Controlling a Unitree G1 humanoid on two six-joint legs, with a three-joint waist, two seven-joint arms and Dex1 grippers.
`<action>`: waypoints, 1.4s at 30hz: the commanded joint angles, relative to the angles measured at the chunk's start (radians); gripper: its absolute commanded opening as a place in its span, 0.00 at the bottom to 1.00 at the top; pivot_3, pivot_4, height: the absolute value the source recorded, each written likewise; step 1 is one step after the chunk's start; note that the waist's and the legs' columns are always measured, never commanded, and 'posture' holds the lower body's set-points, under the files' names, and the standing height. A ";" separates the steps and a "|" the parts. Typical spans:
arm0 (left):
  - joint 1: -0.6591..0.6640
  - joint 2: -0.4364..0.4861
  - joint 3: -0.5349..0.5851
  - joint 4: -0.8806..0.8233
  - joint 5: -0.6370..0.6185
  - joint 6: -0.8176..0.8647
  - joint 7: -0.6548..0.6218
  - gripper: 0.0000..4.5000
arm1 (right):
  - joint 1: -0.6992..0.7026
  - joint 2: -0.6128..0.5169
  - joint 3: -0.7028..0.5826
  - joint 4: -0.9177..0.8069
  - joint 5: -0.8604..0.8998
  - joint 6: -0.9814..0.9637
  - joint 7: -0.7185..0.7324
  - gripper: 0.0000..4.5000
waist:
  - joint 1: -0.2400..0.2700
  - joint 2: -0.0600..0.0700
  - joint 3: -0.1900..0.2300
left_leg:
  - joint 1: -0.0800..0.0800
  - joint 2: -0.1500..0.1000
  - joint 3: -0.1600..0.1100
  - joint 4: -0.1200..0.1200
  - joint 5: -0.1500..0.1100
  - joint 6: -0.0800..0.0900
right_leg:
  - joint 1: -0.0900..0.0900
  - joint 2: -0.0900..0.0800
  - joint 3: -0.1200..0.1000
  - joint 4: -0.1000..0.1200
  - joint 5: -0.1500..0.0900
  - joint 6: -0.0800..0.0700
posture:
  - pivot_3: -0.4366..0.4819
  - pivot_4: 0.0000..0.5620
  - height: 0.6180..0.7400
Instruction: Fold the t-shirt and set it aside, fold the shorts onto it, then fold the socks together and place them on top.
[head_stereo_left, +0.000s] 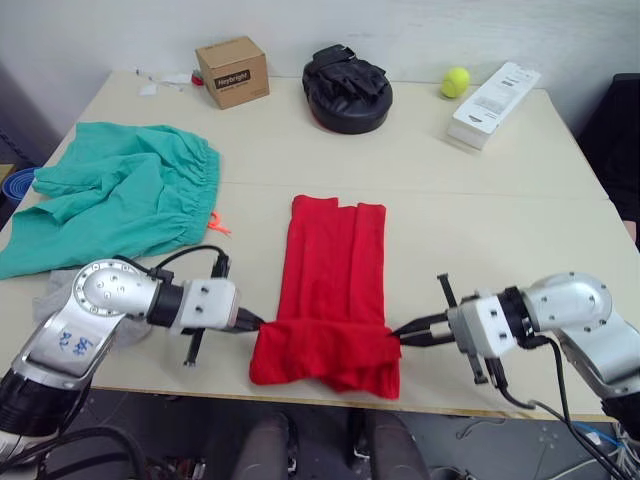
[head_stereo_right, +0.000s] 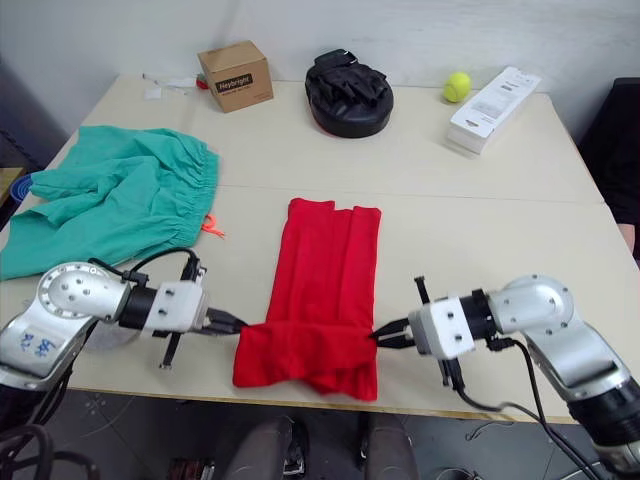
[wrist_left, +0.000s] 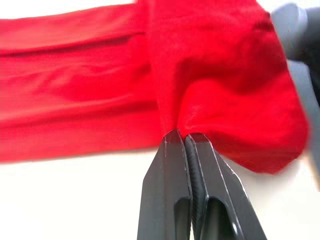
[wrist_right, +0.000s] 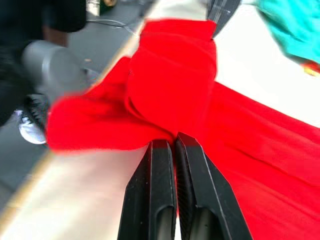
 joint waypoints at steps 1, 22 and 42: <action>-0.097 -0.043 0.049 0.061 -0.052 0.116 0.046 0.00 | -0.095 0.037 -0.055 0.061 0.037 0.091 -0.021 0.01 | -0.001 0.000 0.000 | 0.000 0.000 0.000 0.000 0.000 0.000 | 0.000 0.000 0.000 0.000 0.000 0.000 | 0.48 0.27 1.00; -0.435 -0.417 0.053 0.563 0.002 0.388 0.339 0.00 | -0.411 0.374 -0.013 0.617 -0.202 0.286 -0.219 0.01 | -0.007 -0.001 0.000 | -0.004 0.000 0.001 0.002 0.002 -0.001 | -0.002 0.003 0.000 0.003 0.001 0.002 | 0.48 0.27 1.00; -0.545 -0.503 0.154 0.860 0.018 0.431 0.425 0.36 | -0.542 0.474 -0.078 0.865 -0.213 0.478 -0.298 0.32 | -0.010 -0.001 0.000 | -0.004 0.000 0.001 0.002 0.003 -0.002 | -0.003 0.004 0.000 0.004 0.001 0.002 | 0.48 0.27 1.00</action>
